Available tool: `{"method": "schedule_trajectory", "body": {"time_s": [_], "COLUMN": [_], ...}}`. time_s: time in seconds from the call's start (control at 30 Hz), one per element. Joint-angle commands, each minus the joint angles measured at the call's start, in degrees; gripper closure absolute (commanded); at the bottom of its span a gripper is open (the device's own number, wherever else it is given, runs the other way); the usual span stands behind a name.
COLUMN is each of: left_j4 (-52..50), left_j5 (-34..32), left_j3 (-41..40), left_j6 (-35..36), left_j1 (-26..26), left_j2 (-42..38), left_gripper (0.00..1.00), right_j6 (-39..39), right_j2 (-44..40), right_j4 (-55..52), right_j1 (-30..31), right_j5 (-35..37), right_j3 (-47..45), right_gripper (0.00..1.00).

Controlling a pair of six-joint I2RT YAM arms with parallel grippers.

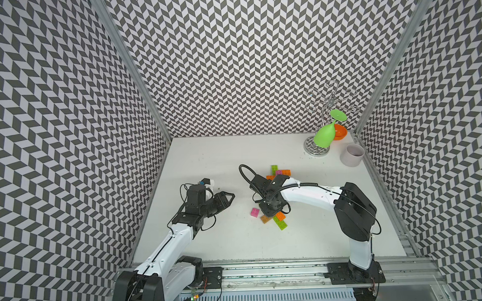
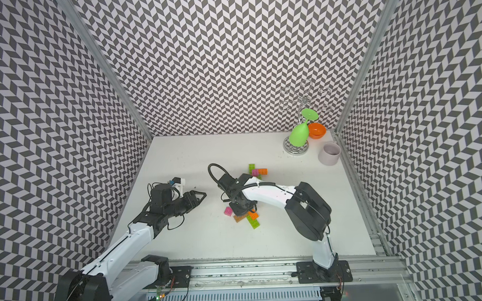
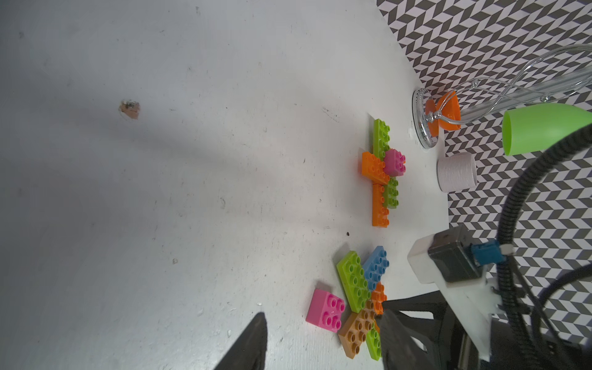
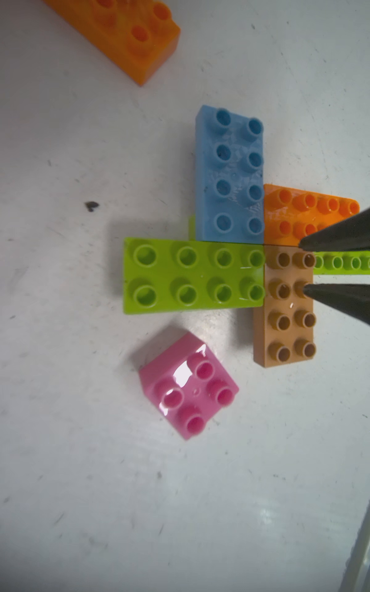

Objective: Assemble a small pinwheel with lego
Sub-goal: Assemble the lego brick with the lego brick, then pick up the lego brick from the center of the board.

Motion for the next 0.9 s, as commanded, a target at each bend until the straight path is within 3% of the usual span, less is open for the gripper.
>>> {"method": "schedule_trajectory", "body": {"time_s": [0.0,0.17,0.43,0.87], "left_j4": [3.67,8.66,4.56,2.38], "left_j5": [2.78,10.58,16.21,17.36], "left_j3": [-0.31,-3.26,-5.76,-4.82], "left_j6": [0.31,-3.48,-2.71,-0.34], "left_j1": [0.16,8.44,24.02,26.11], "left_j2": [-0.03,-3.27,-9.78,-8.78], "left_gripper": [0.43,0.43,0.43,0.43], "right_j6": [-2.64,-10.09,-18.03,-18.18], "right_j2": [-2.12,0.85,7.80,13.05], "right_j4": [1.42,4.71,4.75,3.48], "right_j1": [0.38,2.32,3.70,4.18], "right_j5": [-0.91,-2.56,-4.87,-1.04], "right_j3": [2.38,6.26,12.09,13.68], "right_gripper": [0.77,0.59,0.44,0.50]}}
